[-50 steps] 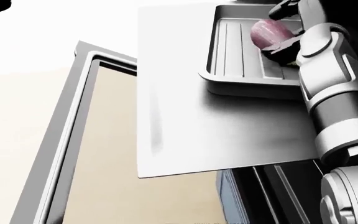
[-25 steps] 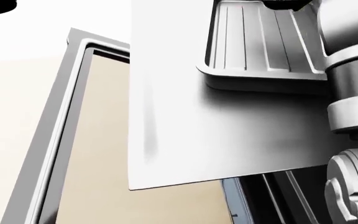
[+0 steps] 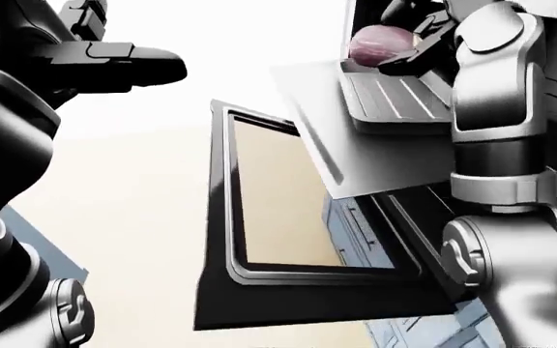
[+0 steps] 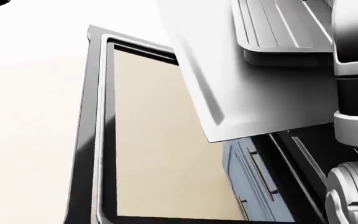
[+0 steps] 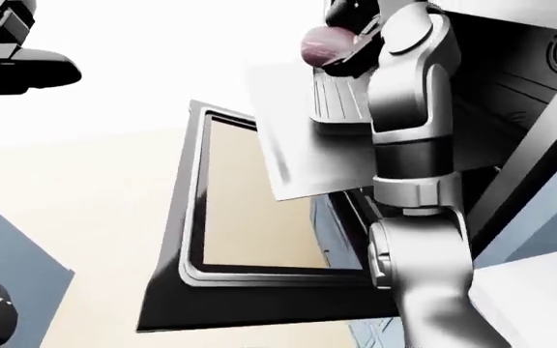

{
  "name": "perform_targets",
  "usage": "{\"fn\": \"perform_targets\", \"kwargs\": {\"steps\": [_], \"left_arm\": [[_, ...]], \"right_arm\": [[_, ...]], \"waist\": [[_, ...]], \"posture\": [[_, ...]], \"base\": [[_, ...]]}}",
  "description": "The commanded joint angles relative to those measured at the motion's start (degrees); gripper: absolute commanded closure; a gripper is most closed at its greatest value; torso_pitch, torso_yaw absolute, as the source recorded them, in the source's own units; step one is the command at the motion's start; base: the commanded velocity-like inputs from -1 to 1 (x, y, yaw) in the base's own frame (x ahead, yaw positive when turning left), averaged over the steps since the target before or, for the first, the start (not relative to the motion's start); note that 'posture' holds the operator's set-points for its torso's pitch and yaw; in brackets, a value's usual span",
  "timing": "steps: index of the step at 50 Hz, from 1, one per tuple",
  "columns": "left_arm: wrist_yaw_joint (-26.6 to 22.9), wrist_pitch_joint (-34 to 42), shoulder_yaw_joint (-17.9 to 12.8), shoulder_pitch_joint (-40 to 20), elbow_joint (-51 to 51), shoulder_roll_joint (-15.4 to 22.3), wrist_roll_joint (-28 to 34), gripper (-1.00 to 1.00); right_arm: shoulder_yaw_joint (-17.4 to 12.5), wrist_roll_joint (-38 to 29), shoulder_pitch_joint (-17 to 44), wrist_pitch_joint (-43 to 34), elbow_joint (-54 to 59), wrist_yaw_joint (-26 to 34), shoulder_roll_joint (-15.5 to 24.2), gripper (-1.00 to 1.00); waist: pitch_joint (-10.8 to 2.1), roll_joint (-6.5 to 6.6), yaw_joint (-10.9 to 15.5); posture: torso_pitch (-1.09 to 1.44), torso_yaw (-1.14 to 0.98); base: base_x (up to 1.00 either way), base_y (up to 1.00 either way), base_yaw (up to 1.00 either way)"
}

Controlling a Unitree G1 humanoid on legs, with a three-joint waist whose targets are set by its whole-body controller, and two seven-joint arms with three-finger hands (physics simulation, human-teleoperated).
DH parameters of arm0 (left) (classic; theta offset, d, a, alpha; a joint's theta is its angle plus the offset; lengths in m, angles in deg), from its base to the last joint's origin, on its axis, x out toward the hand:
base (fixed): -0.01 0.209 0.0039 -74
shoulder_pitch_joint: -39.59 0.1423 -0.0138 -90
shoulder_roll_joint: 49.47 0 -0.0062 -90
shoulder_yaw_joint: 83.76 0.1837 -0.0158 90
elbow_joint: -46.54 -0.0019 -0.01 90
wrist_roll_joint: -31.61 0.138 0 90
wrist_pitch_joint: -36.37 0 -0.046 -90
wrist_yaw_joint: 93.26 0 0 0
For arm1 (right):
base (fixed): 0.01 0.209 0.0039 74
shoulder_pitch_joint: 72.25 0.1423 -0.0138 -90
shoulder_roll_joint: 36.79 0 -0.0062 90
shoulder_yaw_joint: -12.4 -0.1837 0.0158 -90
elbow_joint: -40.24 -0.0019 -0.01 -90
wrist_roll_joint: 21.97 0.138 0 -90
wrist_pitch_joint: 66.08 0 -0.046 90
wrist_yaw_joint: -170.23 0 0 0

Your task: Pick the eggplant from the top rack in the oven and place it on the plate on the counter.

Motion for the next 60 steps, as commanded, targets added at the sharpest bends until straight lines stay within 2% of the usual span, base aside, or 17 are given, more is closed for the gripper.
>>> {"fn": "perform_targets", "kwargs": {"steps": [1, 8, 11, 13, 14, 17, 20, 23, 27, 29, 32, 42, 47, 55, 57, 59, 60], "left_arm": [[-0.12, -1.85, -0.36, -1.4, 1.24, 0.08, 0.29, -1.0], [-0.41, -2.55, -0.44, -0.42, 1.73, -1.11, 0.9, -1.0], [-0.82, -2.87, -0.1, 0.18, 2.17, -1.69, 1.58, -1.0], [-1.04, -2.95, -0.05, 0.37, 2.24, -2.03, 2.0, -1.0], [-1.06, -2.7, -0.22, 0.17, 2.14, -2.12, 1.88, -1.0], [-1.85, -3.69, 0.5, 0.12, 1.28, -2.63, 3.37, -1.0], [-1.82, -2.96, 0.27, -0.27, 1.51, -2.94, 3.65, -1.0], [-1.13, -1.93, -0.09, -0.46, 2.2, -3.22, 3.09, -1.0], [-2.19, -3.96, 1.02, 0.98, 1.61, -4.58, 5.18, -1.0], [-2.53, -4.21, 1.29, 1.21, 1.57, -5.22, 6.08, -1.0], [-2.21, -3.31, 1.29, 0.7, 2.17, -6.08, 6.29, -1.0], [-2.83, -3.13, 1.31, 0.48, 1.73, -6.96, 7.59, -1.0], [-2.68, -3.03, 1.52, -0.03, 1.32, -7.43, 7.84, -1.0], [-2.04, -2.32, 2.25, -0.72, 1.93, -8.41, 8.13, -1.0], [-1.9, -1.29, 1.62, -1.55, 2.14, -8.04, 7.61, -1.0], [-1.94, -1.31, 1.47, -1.69, 2.03, -7.81, 7.5, -1.0], [-1.86, -1.19, 1.45, -1.9, 2.07, -7.77, 7.34, -1.0]], "right_arm": [[-1.08, -1.05, 2.64, 0.61, -4.22, -0.45, 1.5, 1.0], [-1.61, -0.69, 1.26, -3.04, -10.79, 2.04, 1.9, 1.0], [-1.37, -0.98, -0.13, -5.02, -15.18, 4.0, 1.92, 1.0], [-0.95, -1.63, -1.04, -6.76, -18.04, 5.87, 1.82, 1.0], [-0.93, -1.99, -1.42, -7.6, -19.61, 6.78, 1.82, 1.0], [-1.1, -2.58, -2.55, -8.82, -22.81, 8.71, 1.89, 1.0], [-1.19, -2.93, -5.08, -10.94, -26.87, 11.24, 1.49, 1.0], [-0.86, -4.45, -6.6, -14.61, -33.16, 16.19, 2.14, 1.0], [-2.7, -4.48, -9.36, -17.09, -38.27, 18.97, 3.04, 1.0], [-2.71, -4.53, -10.69, -18.23, -40.26, 19.79, 3.16, 1.0], [-2.93, -4.65, -11.08, -19.4, -41.85, 21.2, 4.14, 1.0], [-3.28, -3.47, -12.08, -20.34, -41.95, 20.25, 4.16, 1.0], [-3.5, -2.16, -11.8, -20.69, -41.94, 19.42, 4.09, 1.0], [-3.42, -1.79, -13.74, -20.49, -43.89, 20.91, 5.29, 1.0], [-2.5, -2.46, -13.41, -20.86, -43.64, 21.29, 5.33, 1.0], [-2.76, -2.6, -13.56, -20.69, -43.65, 21.27, 4.84, 1.0], [-3.07, -2.5, -13.93, -20.51, -43.6, 21.14, 4.62, 1.0]], "waist": [[-1.92, 0.02, -0.44], [-0.45, -1.66, -1.61], [1.02, -4.21, -1.95], [0.25, -7.46, -2.23], [0.99, -6.18, -3.08], [-1.85, -8.76, -2.08], [-2.34, -7.66, -2.23], [3.09, -4.11, -2.85], [2.56, 2.04, -2.59], [5.09, 0.37, -2.75], [1.91, -0.39, -4.48], [-0.57, -8.31, -5.11], [0.65, -4.32, -4.33], [4.51, -2.15, -3.61], [1.57, 0.71, -4.1], [4.82, -0.82, -3.6], [4.13, -1.16, -3.63]], "posture": [[-0.17, 0.0], [-0.17, 0.0], [-0.17, 0.0], [-0.17, 0.0], [-0.17, 0.0], [-0.17, 0.0], [-0.17, 0.0], [-0.17, 0.0], [-0.17, 0.0], [-0.17, 0.0], [-0.17, 0.0], [-0.17, 0.0], [-0.17, 0.0], [-0.17, 0.0], [-0.17, 0.0], [-0.17, 0.0], [-0.17, 0.0]], "base": [[-0.8, 0.02, 0.0], [-0.79, 0.01, 0.0], [-0.79, 0.0, 0.0], [-0.79, 0.0, 0.0], [-0.79, 0.0, 0.0], [-0.79, 0.0, 0.0], [-0.53, 0.0, -0.03], [0.0, 0.0, -0.89], [0.0, 0.0, -1.0], [0.0, 0.0, -1.0], [0.0, 0.0, -1.0], [0.0, 0.0, -0.97], [0.0, 0.0, -0.83], [0.09, 0.03, 0.0], [0.18, 0.0, 0.0], [0.4, 0.0, 0.0], [0.41, 0.0, 0.0]]}}
